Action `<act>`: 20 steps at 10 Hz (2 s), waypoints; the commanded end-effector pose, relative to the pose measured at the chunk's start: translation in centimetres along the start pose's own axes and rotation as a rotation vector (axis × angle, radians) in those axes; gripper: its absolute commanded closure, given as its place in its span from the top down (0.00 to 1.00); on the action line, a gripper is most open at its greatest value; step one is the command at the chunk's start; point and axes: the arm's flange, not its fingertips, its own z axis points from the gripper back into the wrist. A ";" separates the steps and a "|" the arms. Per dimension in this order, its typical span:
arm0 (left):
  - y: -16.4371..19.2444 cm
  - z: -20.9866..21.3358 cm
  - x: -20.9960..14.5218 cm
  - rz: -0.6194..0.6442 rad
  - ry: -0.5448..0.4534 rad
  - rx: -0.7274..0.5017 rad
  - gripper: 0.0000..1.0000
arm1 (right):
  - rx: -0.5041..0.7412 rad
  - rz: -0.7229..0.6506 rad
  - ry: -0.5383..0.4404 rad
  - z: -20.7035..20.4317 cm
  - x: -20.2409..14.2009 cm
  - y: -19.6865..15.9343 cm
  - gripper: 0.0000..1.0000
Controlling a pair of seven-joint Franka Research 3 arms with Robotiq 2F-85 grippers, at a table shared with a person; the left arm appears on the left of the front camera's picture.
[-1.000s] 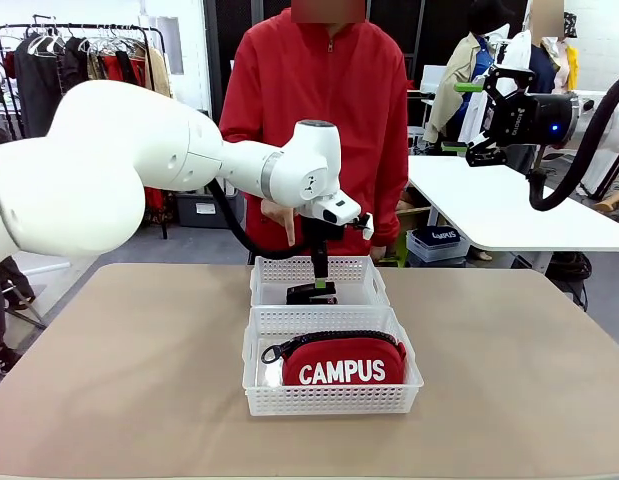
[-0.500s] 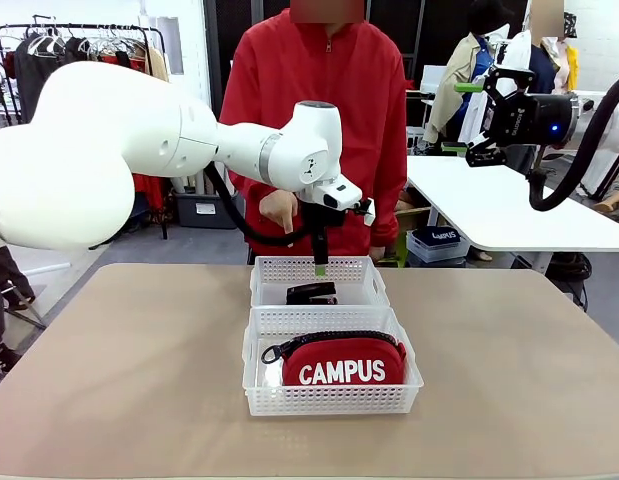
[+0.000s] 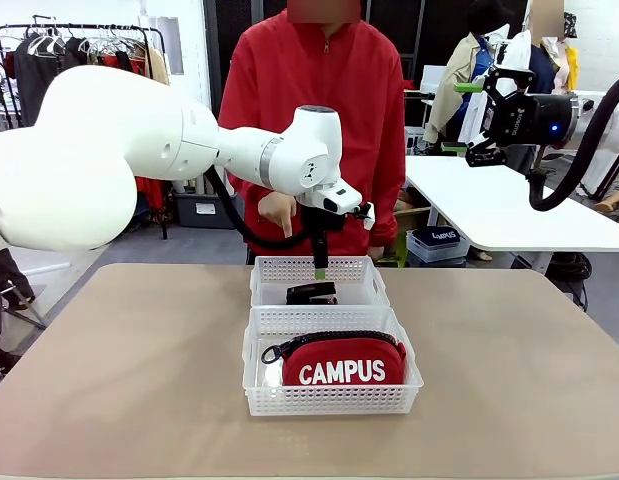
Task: Distribute items into two baskets.
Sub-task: Place the picked Stapler into the Organizing basket as instructed by the person.
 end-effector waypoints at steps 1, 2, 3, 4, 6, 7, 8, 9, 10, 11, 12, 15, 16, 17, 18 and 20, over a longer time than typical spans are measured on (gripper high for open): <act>0.1 0.3 0.0 -0.002 -0.003 0.005 1.00 | -0.001 0.006 -0.004 -0.1 0.0 0.3 1.00; 0.1 0.3 0.0 -0.002 -0.003 0.005 1.00 | -0.001 0.006 -0.004 -0.1 0.0 0.3 1.00; 0.0 0.0 0.0 0.000 0.000 0.000 1.00 | -0.001 0.006 -0.004 -0.1 0.0 0.3 1.00; -0.5 1.2 -0.2 0.050 -0.065 0.002 1.00 | -0.001 0.006 -0.004 -0.1 0.0 0.3 1.00; -3.1 6.1 -2.9 0.082 -0.102 0.009 1.00 | -0.001 0.006 -0.004 -0.1 0.0 0.3 1.00; -4.5 7.6 -3.1 0.089 -0.115 0.033 1.00 | -0.001 0.006 -0.004 -0.1 0.0 0.3 1.00; -5.9 10.2 -4.3 0.112 -0.126 0.033 1.00 | -0.001 0.006 -0.004 -0.1 0.0 0.3 1.00; -7.3 11.9 -4.7 0.164 -0.166 0.046 1.00 | -0.001 0.006 -0.004 -0.1 0.0 0.3 1.00; -8.1 13.7 -5.9 0.181 -0.224 -0.007 1.00 | -0.001 0.006 -0.004 -0.1 0.0 0.3 1.00; -8.7 15.2 -7.1 0.313 -0.271 -0.038 1.00 | -0.001 0.006 -0.004 -0.1 0.0 0.3 1.00; -9.4 16.5 -7.7 0.417 -0.370 -0.057 1.00 | -0.001 0.006 -0.004 -0.1 0.0 0.3 1.00; -11.7 19.3 -13.1 0.595 -0.581 0.040 1.00 | -0.001 0.006 -0.004 -0.1 0.0 0.3 1.00; -12.4 19.6 -14.3 0.616 -0.620 0.052 1.00 | -0.001 0.006 -0.004 -0.1 0.0 0.3 1.00; -12.6 19.6 -14.5 0.622 -0.612 0.054 1.00 | -0.001 0.006 -0.004 -0.1 0.0 0.3 1.00; -12.2 19.0 -14.1 0.602 -0.531 0.042 1.00 | -0.001 0.006 -0.004 -0.1 0.0 0.3 1.00; -10.6 20.9 -14.3 0.657 -0.597 0.034 1.00 | -0.001 0.006 -0.004 -0.1 0.0 0.3 1.00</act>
